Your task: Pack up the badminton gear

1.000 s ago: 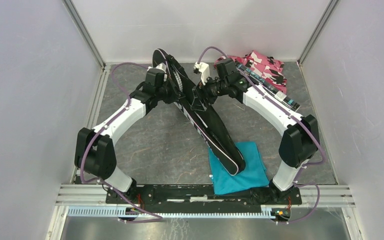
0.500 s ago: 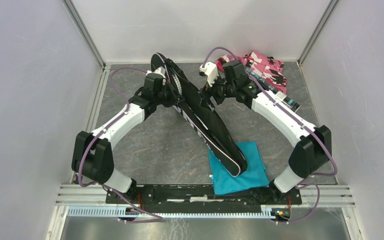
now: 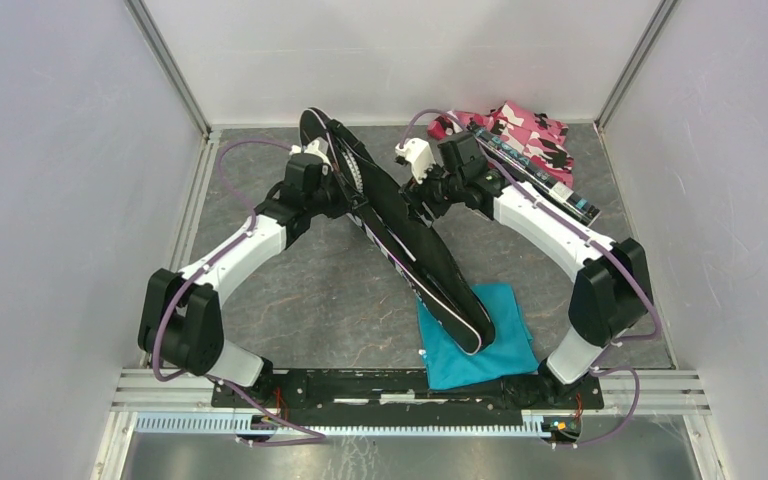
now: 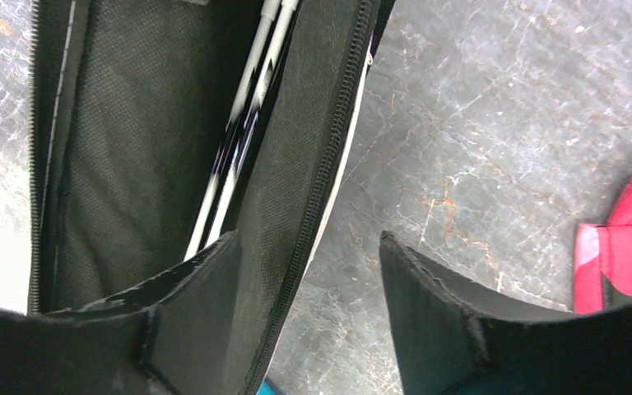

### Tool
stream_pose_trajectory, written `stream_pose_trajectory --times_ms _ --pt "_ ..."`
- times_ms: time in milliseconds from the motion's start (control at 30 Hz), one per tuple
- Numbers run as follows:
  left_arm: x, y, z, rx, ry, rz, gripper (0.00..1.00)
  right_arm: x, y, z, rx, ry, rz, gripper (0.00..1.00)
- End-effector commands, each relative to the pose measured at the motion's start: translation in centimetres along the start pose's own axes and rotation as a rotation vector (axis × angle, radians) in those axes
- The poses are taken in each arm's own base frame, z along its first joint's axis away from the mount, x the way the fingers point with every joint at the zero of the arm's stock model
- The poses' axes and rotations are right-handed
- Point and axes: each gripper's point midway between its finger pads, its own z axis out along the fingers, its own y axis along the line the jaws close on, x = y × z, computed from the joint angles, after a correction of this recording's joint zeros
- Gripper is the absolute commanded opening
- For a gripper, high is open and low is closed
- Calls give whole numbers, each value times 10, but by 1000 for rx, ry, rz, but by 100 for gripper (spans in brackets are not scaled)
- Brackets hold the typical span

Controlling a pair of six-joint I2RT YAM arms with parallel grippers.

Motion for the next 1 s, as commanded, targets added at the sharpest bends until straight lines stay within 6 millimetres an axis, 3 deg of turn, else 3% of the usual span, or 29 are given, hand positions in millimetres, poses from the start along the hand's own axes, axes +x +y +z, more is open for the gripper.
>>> stream_pose_trajectory --times_ms 0,367,500,633,733,800,967 --pt "-29 -30 -15 109 -115 29 2 2 5 8 -42 -5 -15 62" --pt "-38 -28 -2 64 -122 1 2 -15 44 -3 -258 -86 -15 20" --pt "-43 -22 4 18 -128 -13 2 -18 56 -4 -321 -104 -1 12" --pt "-47 -19 12 -17 -126 -37 2 -23 64 -6 -367 -123 14 13" --pt "-47 -20 18 -20 -116 -57 2 -23 72 -6 -396 -123 20 18" --pt "-47 -20 21 -21 -110 -70 2 -21 76 -5 -413 -123 31 25" --pt "-43 -19 26 -25 -94 -85 2 -24 86 -5 -450 -134 61 55"
